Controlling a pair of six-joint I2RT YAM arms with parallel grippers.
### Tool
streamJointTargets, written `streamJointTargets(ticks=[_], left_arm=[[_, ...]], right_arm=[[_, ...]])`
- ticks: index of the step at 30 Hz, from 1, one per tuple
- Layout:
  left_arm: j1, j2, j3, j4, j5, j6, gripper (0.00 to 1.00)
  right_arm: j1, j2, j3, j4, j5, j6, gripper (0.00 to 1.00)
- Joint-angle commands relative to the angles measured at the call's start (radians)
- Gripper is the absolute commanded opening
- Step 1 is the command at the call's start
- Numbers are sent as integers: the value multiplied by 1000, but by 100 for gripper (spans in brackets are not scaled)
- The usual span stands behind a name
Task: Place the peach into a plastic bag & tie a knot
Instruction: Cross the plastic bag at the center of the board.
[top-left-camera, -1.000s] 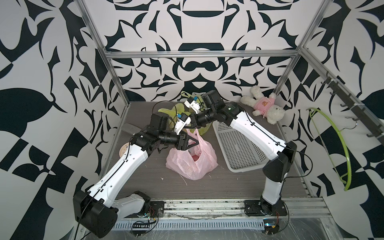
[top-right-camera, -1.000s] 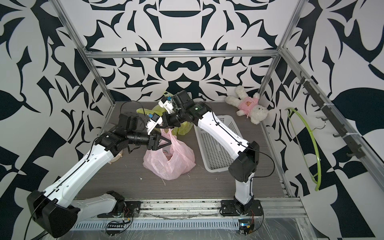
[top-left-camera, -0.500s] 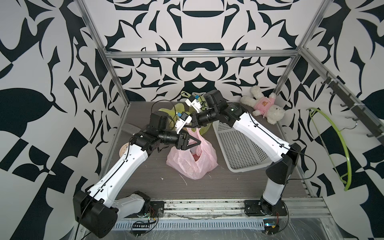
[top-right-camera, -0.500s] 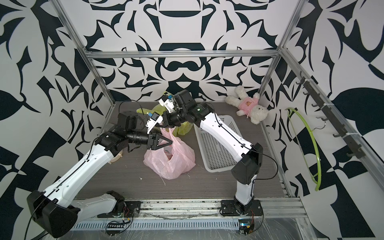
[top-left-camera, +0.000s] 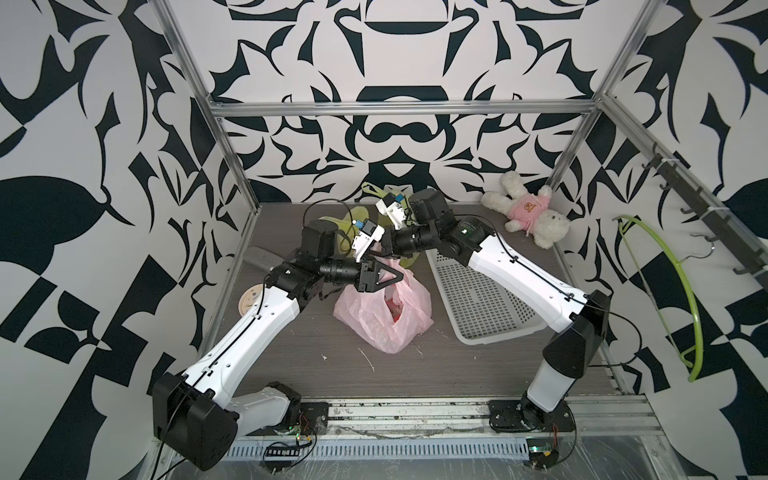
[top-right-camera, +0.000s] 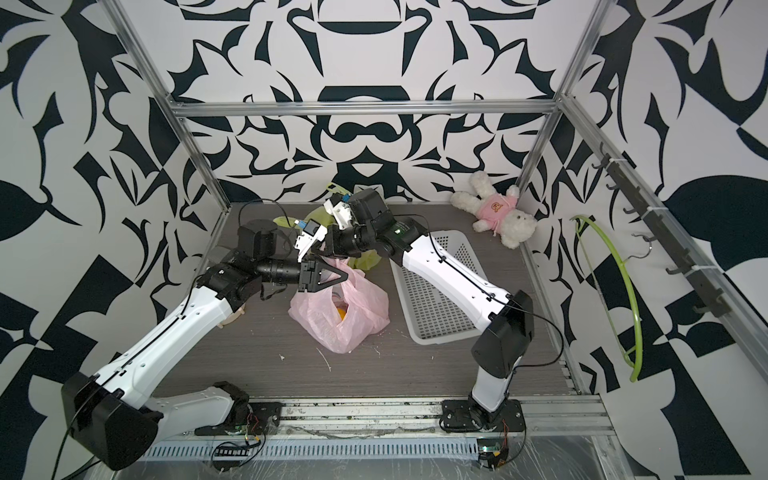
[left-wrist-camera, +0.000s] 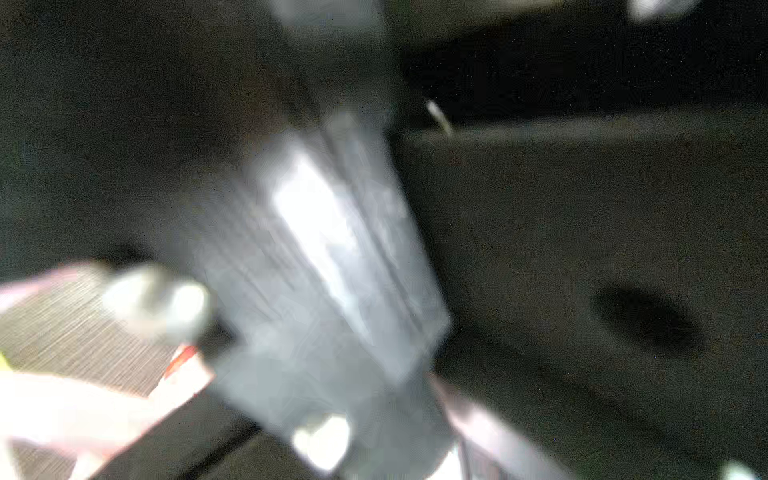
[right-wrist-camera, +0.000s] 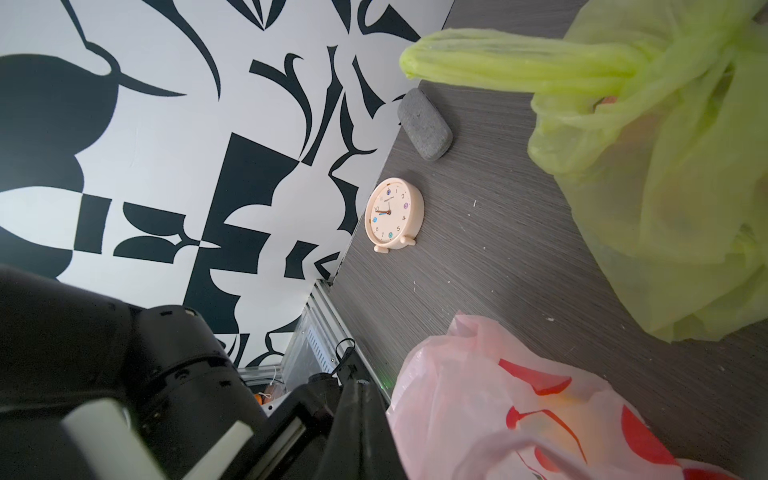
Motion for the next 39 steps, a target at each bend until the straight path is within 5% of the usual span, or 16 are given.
streamJointTargets(ticks=[1, 14, 19, 26, 39], left_arm=[[-3, 1, -22, 83, -6, -16, 39], [-3, -24, -61, 123, -62, -13, 0], [-3, -31, -73, 97, -20, 21, 0], [-3, -40, -45, 30, 40, 57, 0], [-3, -25, -10, -17, 63, 74, 0]], right_arm=[[21, -47, -20, 66, 16, 34, 0], [-1, -140, -80, 66, 11, 20, 4], [-115, -228, -109, 31, -21, 15, 32], [-236, -254, -162, 31, -151, 38, 49], [-236, -181, -245, 185, -328, 138, 48]])
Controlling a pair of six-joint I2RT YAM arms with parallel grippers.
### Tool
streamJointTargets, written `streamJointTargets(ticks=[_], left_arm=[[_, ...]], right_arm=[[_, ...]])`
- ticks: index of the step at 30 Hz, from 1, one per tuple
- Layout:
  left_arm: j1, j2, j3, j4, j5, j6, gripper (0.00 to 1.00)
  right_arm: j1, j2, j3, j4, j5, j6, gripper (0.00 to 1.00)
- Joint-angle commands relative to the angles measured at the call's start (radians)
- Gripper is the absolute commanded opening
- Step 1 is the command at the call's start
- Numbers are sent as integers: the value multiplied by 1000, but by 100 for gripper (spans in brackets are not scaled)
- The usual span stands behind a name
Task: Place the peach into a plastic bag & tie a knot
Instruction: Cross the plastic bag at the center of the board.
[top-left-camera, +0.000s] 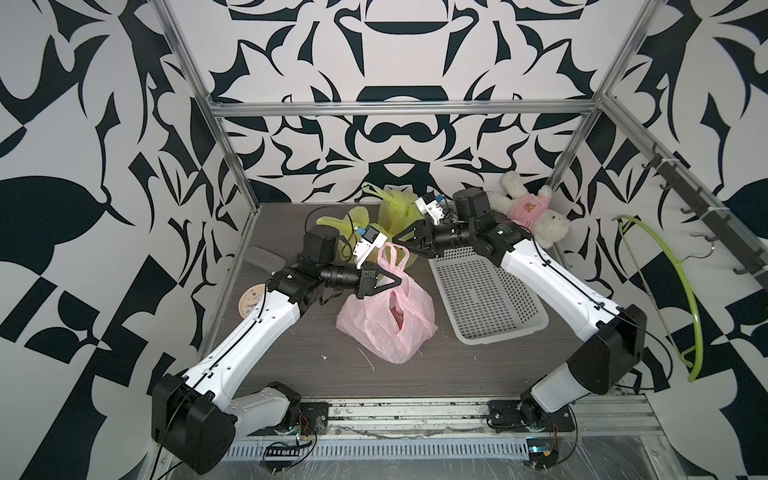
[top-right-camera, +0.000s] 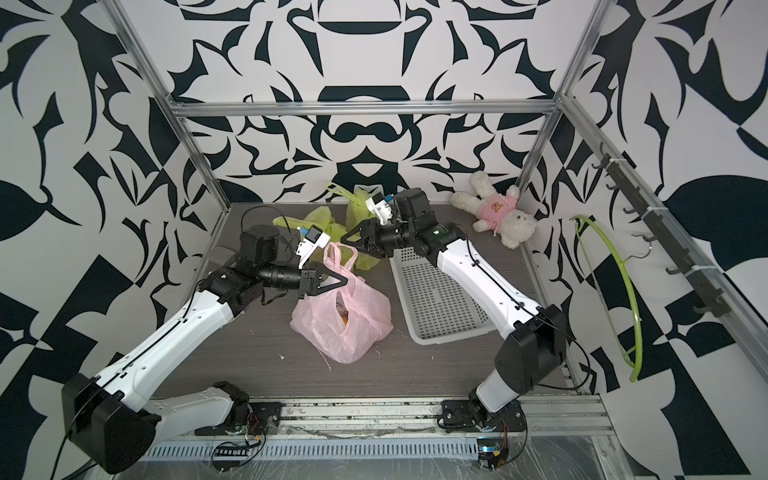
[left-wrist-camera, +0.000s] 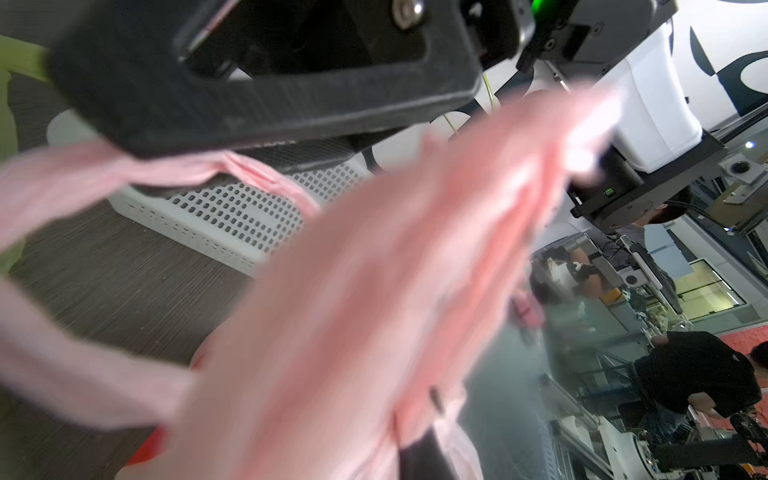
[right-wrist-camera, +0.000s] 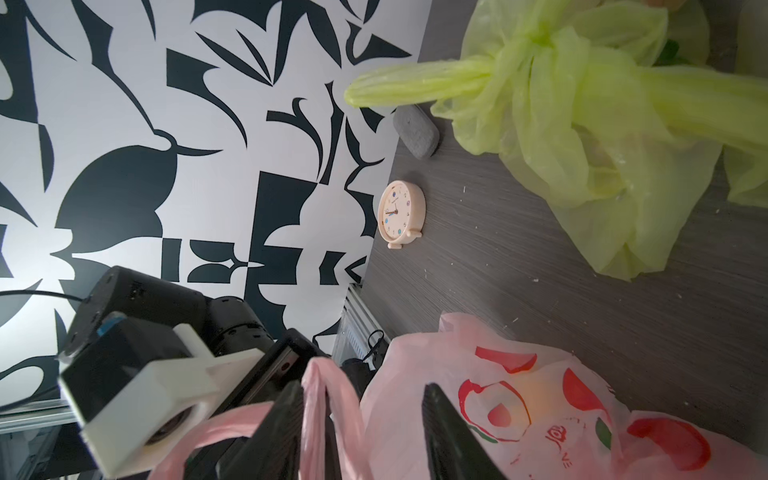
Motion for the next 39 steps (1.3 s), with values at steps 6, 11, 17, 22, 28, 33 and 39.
streamJointTargets(ticks=[6, 11, 17, 22, 28, 33, 39], left_arm=[[1, 1, 45, -35, 30, 20, 0], [1, 1, 47, -44, 28, 21, 0], [1, -10, 40, -64, 8, 35, 0], [22, -23, -1, -70, -39, 42, 0], [63, -32, -55, -73, -101, 35, 0], [118, -40, -104, 15, -235, -60, 0], [149, -84, -156, 156, -379, -190, 0]], right_arm=[[1, -30, -29, 157, -113, 64, 36], [2, -44, -32, 158, -113, 61, 20], [-2, -64, -21, 133, -96, 38, 0], [-6, -105, 13, 35, -41, -33, 0], [-5, -150, 39, -93, 15, -116, 0], [69, -185, 0, -131, 96, -135, 0], [247, -207, -127, -53, 314, -65, 0]])
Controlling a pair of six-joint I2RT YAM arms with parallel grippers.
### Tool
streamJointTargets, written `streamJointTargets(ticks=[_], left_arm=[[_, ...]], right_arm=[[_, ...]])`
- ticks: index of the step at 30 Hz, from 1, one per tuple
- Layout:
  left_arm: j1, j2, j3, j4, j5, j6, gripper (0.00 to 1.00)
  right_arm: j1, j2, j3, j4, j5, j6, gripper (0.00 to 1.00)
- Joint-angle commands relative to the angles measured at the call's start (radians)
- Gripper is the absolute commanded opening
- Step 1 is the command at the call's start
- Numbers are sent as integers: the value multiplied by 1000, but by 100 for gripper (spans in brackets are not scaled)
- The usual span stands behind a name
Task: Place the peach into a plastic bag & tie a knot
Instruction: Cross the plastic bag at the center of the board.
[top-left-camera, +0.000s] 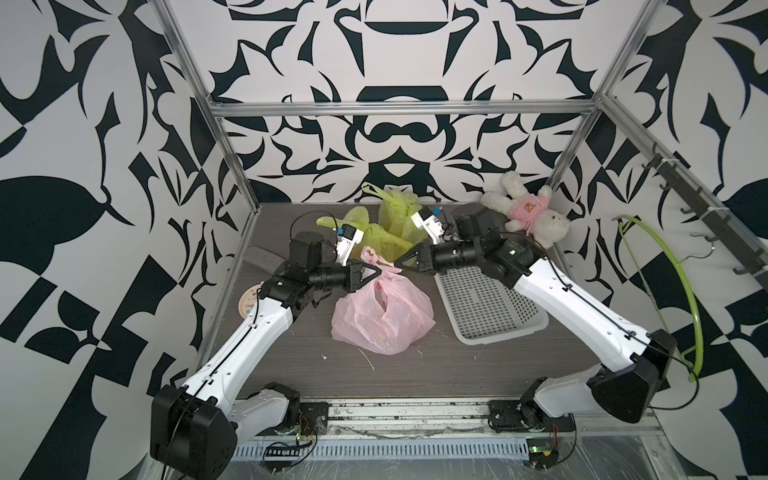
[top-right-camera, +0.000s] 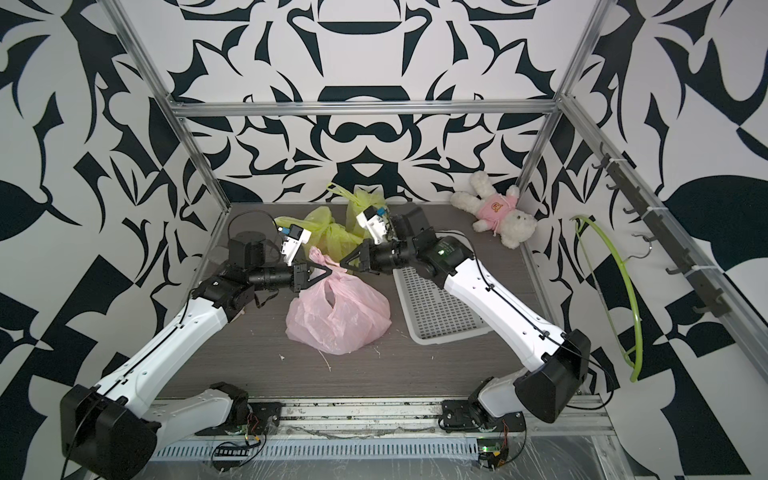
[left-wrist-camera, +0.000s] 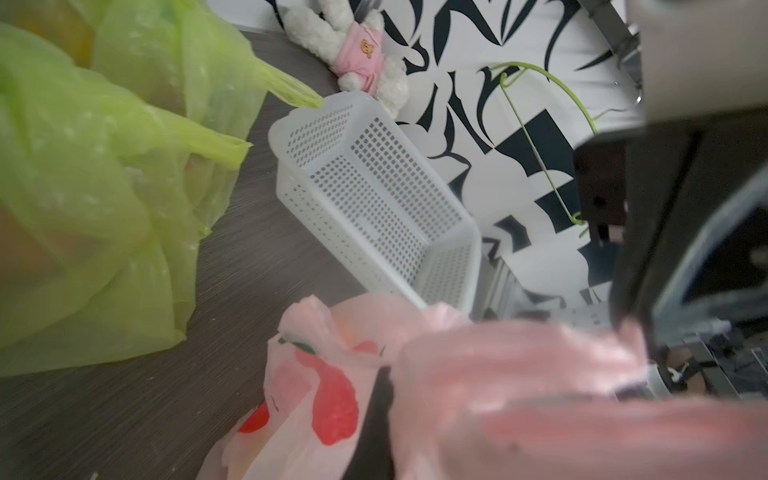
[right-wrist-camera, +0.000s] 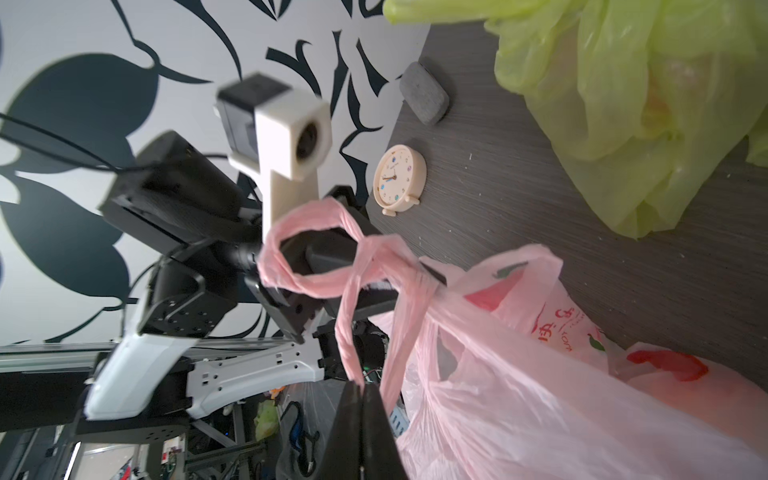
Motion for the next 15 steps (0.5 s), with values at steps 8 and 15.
streamJointTargets(ticks=[8, 15], left_arm=[[28, -68, -46, 152, -156, -150, 0], [28, -84, -59, 121, -127, -161, 0]], right_arm=[[167, 61, -151, 168, 232, 82, 0], [168, 165, -82, 152, 313, 21, 0]])
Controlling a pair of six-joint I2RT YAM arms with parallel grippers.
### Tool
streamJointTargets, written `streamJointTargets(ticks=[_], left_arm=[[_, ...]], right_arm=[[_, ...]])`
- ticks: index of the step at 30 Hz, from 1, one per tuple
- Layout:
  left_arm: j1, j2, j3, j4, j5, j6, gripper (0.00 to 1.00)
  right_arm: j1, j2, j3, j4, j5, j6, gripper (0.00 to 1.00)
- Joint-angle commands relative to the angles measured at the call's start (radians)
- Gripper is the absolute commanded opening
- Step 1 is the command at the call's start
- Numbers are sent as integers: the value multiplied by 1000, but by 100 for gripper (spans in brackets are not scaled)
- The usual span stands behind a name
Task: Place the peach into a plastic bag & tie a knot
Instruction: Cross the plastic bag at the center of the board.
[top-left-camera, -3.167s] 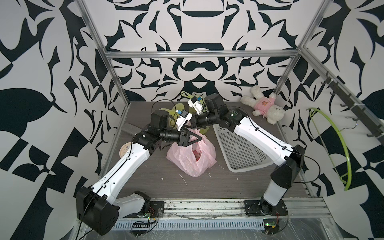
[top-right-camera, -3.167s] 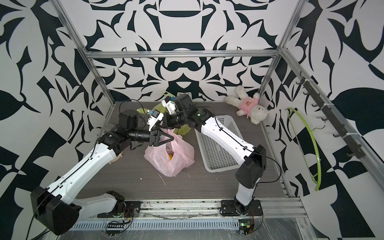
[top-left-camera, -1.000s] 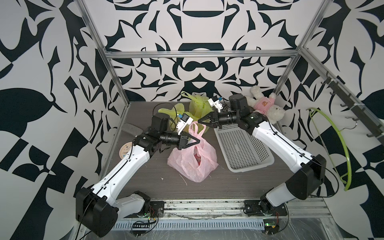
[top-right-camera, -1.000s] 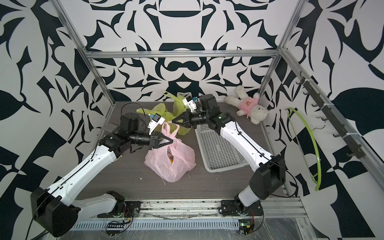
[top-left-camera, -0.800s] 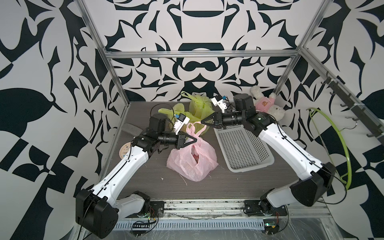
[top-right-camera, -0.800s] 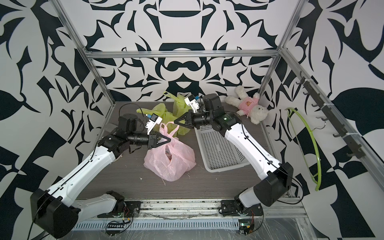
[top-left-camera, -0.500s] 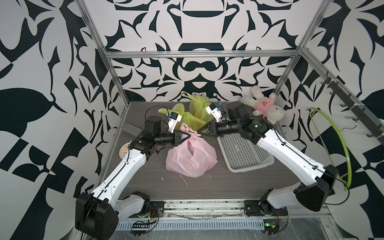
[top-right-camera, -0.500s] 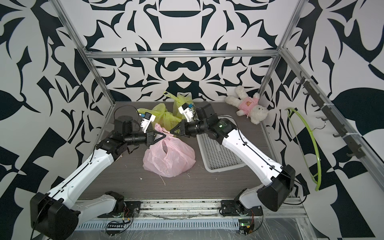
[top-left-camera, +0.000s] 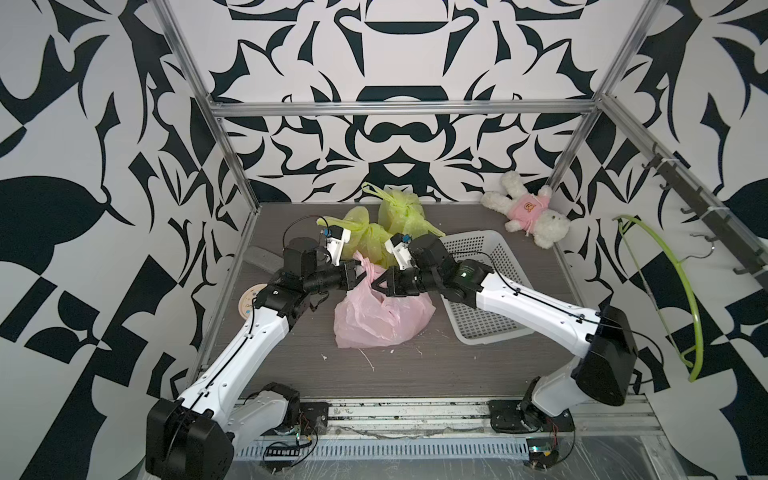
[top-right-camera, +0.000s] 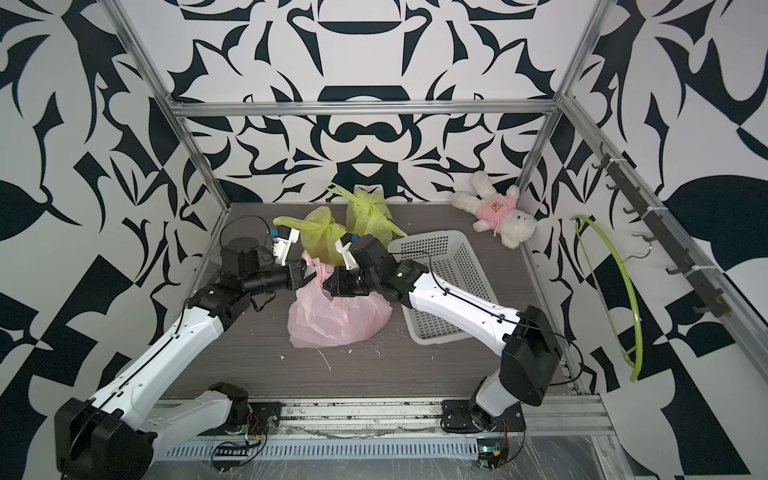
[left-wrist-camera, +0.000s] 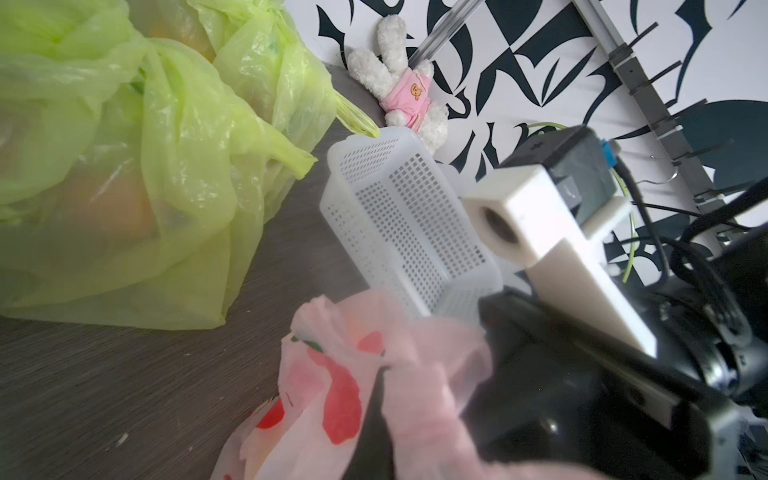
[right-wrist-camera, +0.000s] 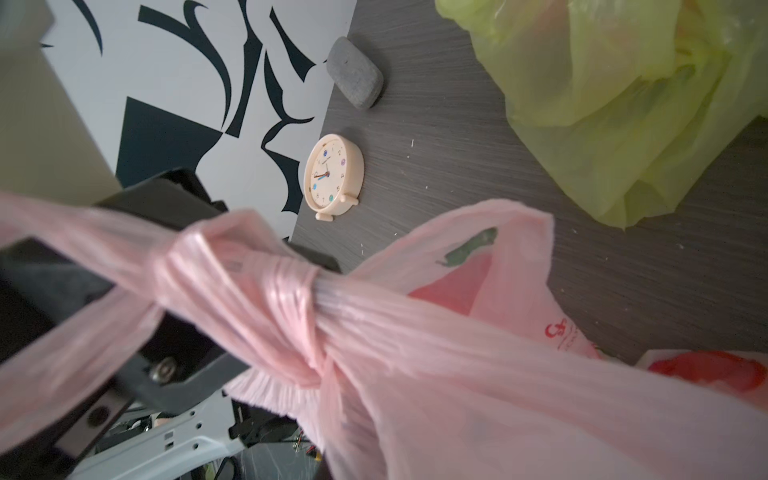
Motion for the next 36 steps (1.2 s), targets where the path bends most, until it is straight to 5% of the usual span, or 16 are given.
streamJointTargets(ticks=[1, 6, 14, 24, 36], left_arm=[[12, -32, -2, 55, -19, -18, 0], [12, -38, -10, -17, -39, 8, 1], [12, -43, -8, -110, -76, 41, 27], [13, -63, -24, -101, -20, 62, 43], [12, -13, 25, -101, -59, 59, 37]], right_arm=[[13, 18, 38, -46, 54, -43, 0], [1, 38, 44, 10, 92, -40, 0], [-5, 54, 59, 45, 84, -31, 0], [-15, 56, 76, 43, 56, -32, 0], [-10, 63, 60, 36, 8, -32, 0]])
